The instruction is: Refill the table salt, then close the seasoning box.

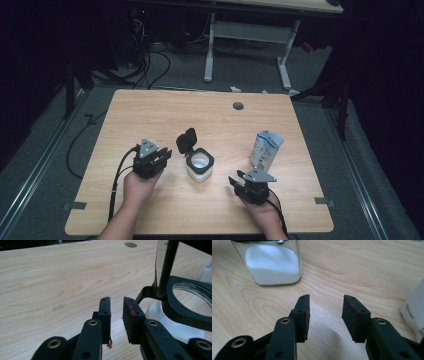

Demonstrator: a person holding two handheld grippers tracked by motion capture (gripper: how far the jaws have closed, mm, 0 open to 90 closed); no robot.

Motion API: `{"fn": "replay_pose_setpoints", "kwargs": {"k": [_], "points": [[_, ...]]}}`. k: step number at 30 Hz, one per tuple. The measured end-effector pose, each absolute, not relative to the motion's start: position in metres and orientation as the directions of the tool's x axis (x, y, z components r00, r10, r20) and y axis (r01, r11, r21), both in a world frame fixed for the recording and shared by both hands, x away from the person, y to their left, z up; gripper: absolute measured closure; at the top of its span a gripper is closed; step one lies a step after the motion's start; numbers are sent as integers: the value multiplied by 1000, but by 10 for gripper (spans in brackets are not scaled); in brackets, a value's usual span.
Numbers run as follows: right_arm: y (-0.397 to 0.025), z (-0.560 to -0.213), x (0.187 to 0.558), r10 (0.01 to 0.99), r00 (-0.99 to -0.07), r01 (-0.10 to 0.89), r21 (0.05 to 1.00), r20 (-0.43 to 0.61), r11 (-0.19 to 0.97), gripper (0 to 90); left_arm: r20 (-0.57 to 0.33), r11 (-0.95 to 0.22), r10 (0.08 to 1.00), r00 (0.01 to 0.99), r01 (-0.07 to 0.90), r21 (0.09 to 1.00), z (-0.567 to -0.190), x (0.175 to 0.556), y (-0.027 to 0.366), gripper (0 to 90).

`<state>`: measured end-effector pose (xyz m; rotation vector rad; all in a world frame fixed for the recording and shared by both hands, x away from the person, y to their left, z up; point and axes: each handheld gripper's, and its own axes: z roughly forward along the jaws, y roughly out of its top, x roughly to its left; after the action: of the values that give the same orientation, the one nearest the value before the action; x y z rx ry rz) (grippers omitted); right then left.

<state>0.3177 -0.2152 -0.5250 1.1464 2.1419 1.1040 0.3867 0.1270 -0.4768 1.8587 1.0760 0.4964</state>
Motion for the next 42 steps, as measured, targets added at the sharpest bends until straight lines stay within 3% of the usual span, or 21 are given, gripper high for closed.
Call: {"fn": "replay_pose_setpoints", "kwargs": {"k": [5, 10, 42], "points": [[-215, -527, 319, 838, -545, 468, 818, -30, 334, 668, -97, -207, 833, 545, 469, 858, -469, 394, 121, 852], [-213, -528, 320, 828, -561, 476, 814, -9, 331, 897, -107, -196, 822, 560, 454, 869, -459, 398, 112, 873], [-198, -522, 315, 809, -586, 453, 817, -29, 358, 894, -108, -208, 758, 643, 394, 895, -454, 368, 87, 888]]}}
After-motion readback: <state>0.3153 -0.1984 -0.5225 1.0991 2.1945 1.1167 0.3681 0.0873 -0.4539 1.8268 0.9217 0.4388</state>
